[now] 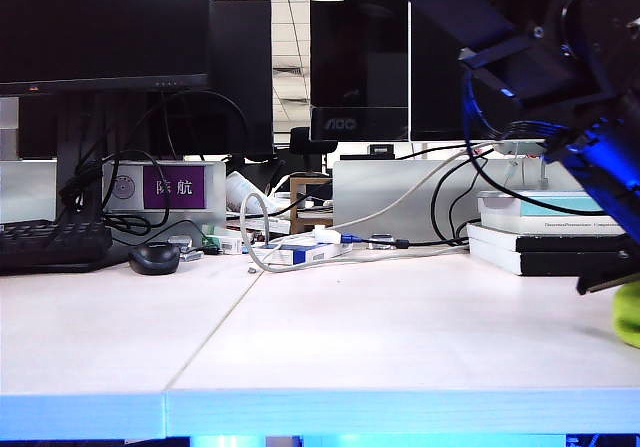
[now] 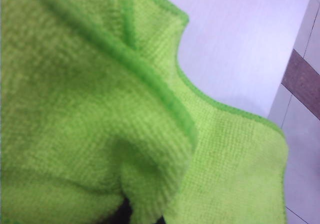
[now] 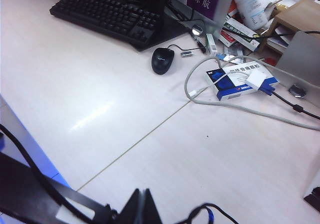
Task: Wipe the table from left to right using the rag.
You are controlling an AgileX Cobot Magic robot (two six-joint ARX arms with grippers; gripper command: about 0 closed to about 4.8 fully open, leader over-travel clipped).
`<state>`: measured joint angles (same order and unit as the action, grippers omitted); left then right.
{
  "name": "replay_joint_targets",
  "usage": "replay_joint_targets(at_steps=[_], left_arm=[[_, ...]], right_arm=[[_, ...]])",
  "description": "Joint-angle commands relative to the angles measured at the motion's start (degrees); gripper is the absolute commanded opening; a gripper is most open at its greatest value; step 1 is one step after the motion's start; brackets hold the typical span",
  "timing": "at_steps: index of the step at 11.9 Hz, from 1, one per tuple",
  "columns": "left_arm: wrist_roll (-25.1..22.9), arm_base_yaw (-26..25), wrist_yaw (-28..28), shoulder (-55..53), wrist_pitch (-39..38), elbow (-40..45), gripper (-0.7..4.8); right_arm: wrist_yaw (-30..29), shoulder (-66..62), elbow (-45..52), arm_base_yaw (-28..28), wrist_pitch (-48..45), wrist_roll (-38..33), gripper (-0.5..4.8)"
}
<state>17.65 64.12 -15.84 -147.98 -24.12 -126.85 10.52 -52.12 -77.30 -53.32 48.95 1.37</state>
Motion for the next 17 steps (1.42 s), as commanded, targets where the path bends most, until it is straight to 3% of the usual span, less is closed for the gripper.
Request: replay_joint_targets(at_steps=[1, 6, 7, 8, 9, 10, 12, 17], left_arm=[[0.3, 0.8, 0.1, -2.8, -2.0, -2.9, -0.05], [-0.1, 0.8, 0.1, -2.8, -4.0, -3.0, -0.03], [-0.1, 0.7, -0.7, -2.7, -4.2, -3.6, 0.33], [-0.1, 0.0, -3.2, -2.6, -6.5, -6.8, 2.52], [-0.1, -0.4, -3.5, -2.6, -9.4, -10.2, 4.36], [-0.3, -0.6, -3.4, -2.6, -11.0, -12.5, 4.74], [-0.5, -2.3, -2.6, -2.6, -15.0, -20.4, 4.71], [-0.5, -6.0, -2.0, -2.2, -20.3, -27.6, 4.71]], right_arm=[[0.0, 0.0, -0.2, 0.0, -0.7, 0.1, -0.01], [0.0, 0.0, -0.2, 0.0, -0.8, 0.1, -0.01], [0.0, 0.0, -0.2, 0.0, -0.7, 0.1, -0.01], [0.1, 0.1, -0.2, 0.0, -0.8, 0.1, -0.01], [0.1, 0.2, -0.2, 0.0, -1.0, 0.1, -0.01], [0.1, 0.5, -0.2, 0.0, -1.3, 0.1, -0.01], [0.1, 1.6, -0.2, 0.0, -3.0, 0.1, -0.01], [3.2, 4.4, -0.2, 0.0, -4.3, 0.2, -0.01]])
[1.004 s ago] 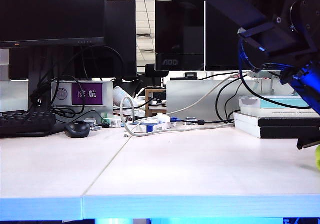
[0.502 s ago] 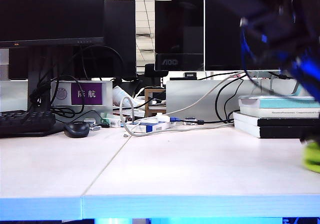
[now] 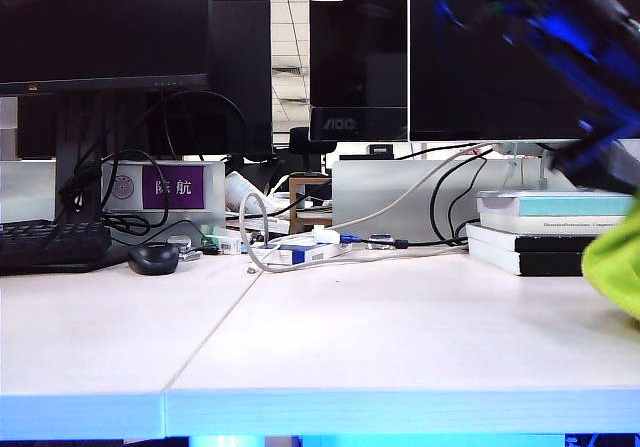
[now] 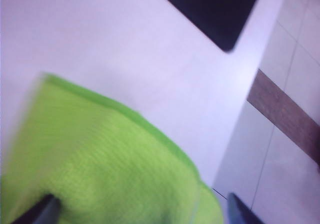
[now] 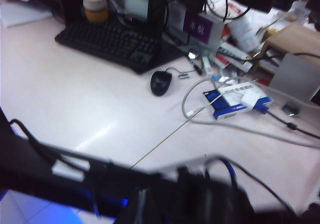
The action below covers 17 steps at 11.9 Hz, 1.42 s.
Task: Wipe the table from left to right using the rag.
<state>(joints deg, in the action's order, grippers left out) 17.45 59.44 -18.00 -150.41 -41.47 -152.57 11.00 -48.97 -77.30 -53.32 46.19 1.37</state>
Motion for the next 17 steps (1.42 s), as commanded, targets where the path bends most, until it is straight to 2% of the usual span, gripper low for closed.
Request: replay_joint_targets(at_steps=[1, 2, 5, 6, 7, 8, 11, 15, 16, 17], left_arm=[[-0.6, -3.0, 1.6, 0.3, -4.7, -3.2, 4.71], [-0.6, -4.3, 2.4, 0.6, -5.2, -3.2, 4.71], [-1.2, -6.3, 2.3, 1.1, -6.9, -3.2, 4.79], [-2.7, -7.2, 2.6, 2.1, -8.9, -3.2, 4.79], [-4.0, -7.5, 2.3, 2.7, -9.7, -3.2, 4.79], [-5.6, -8.0, -0.2, 5.2, -12.1, -3.8, 4.79], [-6.4, -9.1, -0.1, 9.9, -12.1, -3.8, 4.79], [-5.4, -10.8, -3.3, 14.5, -12.0, -3.8, 4.79], [-4.5, -11.3, -4.6, 15.6, -12.1, -3.8, 4.79], [-3.2, -11.5, -5.7, 16.3, -12.2, -3.8, 4.79]], right_arm=[[5.8, 2.4, -0.2, 0.0, -1.7, 0.2, -0.01], [8.9, 3.5, -0.2, 0.0, -1.9, 0.2, -0.01], [12.0, 4.9, -0.2, 0.0, -1.7, 0.4, -0.01], [19.9, 6.4, -0.2, 0.0, 0.9, 0.5, -0.01], [23.8, 7.0, -0.2, 0.1, 3.1, 0.5, -0.01], [28.1, 8.3, -0.2, 2.5, 4.5, 0.3, -0.01], [27.7, 8.6, -0.1, 6.8, 4.6, 0.3, -0.01], [26.6, 8.5, -0.1, 7.8, 4.6, 0.5, 0.05], [24.7, 8.4, 0.0, 7.8, 4.8, 0.7, 1.19], [23.8, 8.0, 0.0, 7.8, 5.1, 1.2, 2.77]])
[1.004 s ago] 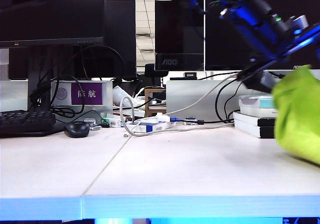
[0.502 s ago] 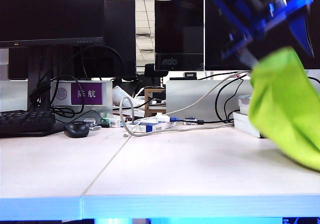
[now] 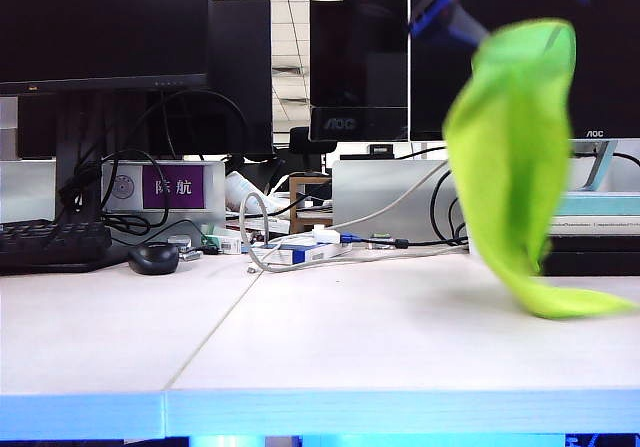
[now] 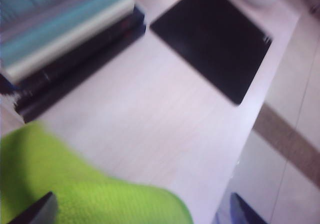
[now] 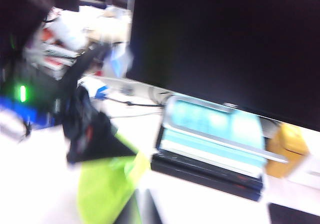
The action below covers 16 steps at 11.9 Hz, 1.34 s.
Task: Wipe the table from left to right using the rag.
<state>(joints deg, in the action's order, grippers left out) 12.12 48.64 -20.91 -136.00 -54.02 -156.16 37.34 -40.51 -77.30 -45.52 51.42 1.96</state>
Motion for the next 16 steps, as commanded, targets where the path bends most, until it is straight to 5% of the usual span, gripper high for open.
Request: replay_joint_targets(at_steps=[1, 5, 10, 12, 13, 14, 16], left_arm=[[2.9, -1.4, -3.8, 2.5, 0.2, -0.2, 4.79], [3.4, -1.7, -8.8, 3.2, -0.4, -0.2, 4.79], [2.4, -2.7, -8.7, 3.3, -0.5, -0.5, 4.79], [1.1, -4.8, -8.9, 6.3, -1.9, -0.5, 4.79], [1.1, -5.0, -8.9, 7.6, -1.7, -0.5, 2.42], [1.2, -5.3, -8.9, 8.4, -1.6, -0.5, 1.44], [-0.4, -7.1, -9.9, 15.8, -2.2, -0.6, 0.48]], right_arm=[[-3.9, -0.8, 0.2, 0.0, -0.1, 1.4, 3.38], [-5.5, -1.4, 2.2, 0.0, -0.1, 1.3, 3.37], [-5.3, -1.4, 5.4, 0.1, -0.3, 1.3, 3.38], [-4.5, -1.0, 6.6, 0.8, -6.5, 1.1, 2.06], [-4.5, -0.8, 6.6, 0.8, -8.3, 1.1, 0.71], [-4.9, -0.7, 6.6, 0.8, -8.9, 1.1, 0.04], [-12.0, -0.1, 7.7, 0.7, -9.6, 1.0, -0.05]])
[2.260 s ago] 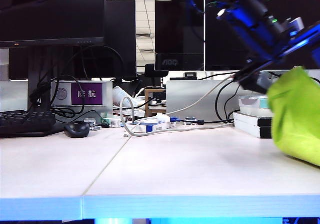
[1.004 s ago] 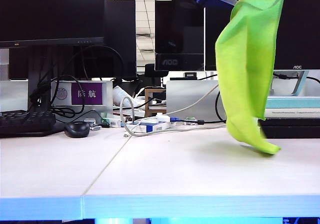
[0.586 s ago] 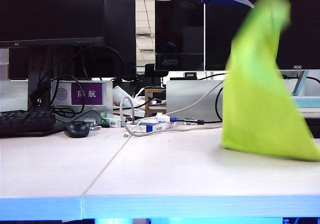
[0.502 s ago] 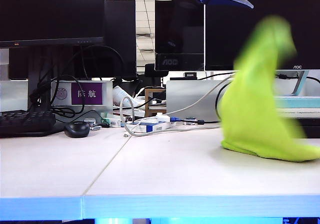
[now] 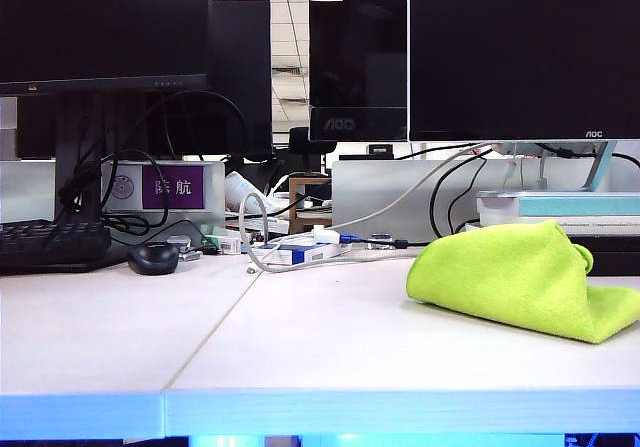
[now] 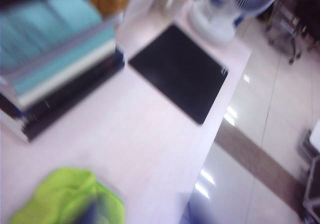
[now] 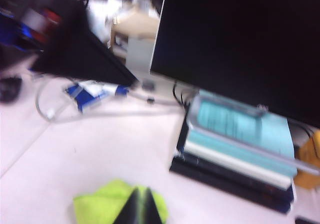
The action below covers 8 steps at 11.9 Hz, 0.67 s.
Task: Wipe the table from left to right using the rag.
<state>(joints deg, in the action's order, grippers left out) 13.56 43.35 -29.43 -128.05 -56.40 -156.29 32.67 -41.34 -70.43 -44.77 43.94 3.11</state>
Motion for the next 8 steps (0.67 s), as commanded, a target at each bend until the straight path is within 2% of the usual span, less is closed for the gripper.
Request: replay_joint_targets(at_steps=[1, 3, 5, 8], left_arm=[[-8.1, -2.1, 8.6, 20.0, -2.3, -0.8, 0.48], [-10.9, -2.3, 12.7, 23.8, -5.7, -0.8, 0.48], [-13.6, -2.3, 18.1, 27.6, -11.0, -0.8, 0.48], [-15.1, -2.3, 25.1, 34.0, -18.7, -0.8, 0.48]], right_arm=[[-13.6, 12.9, 22.5, 0.0, -18.5, -0.5, -0.05], [-13.6, 18.6, 32.0, 0.0, -23.6, -1.2, -0.05], [-13.2, 23.5, 39.9, 0.0, -25.9, -5.6, -0.05], [-11.6, 29.7, 52.6, 0.0, -27.8, -6.1, -0.05]])
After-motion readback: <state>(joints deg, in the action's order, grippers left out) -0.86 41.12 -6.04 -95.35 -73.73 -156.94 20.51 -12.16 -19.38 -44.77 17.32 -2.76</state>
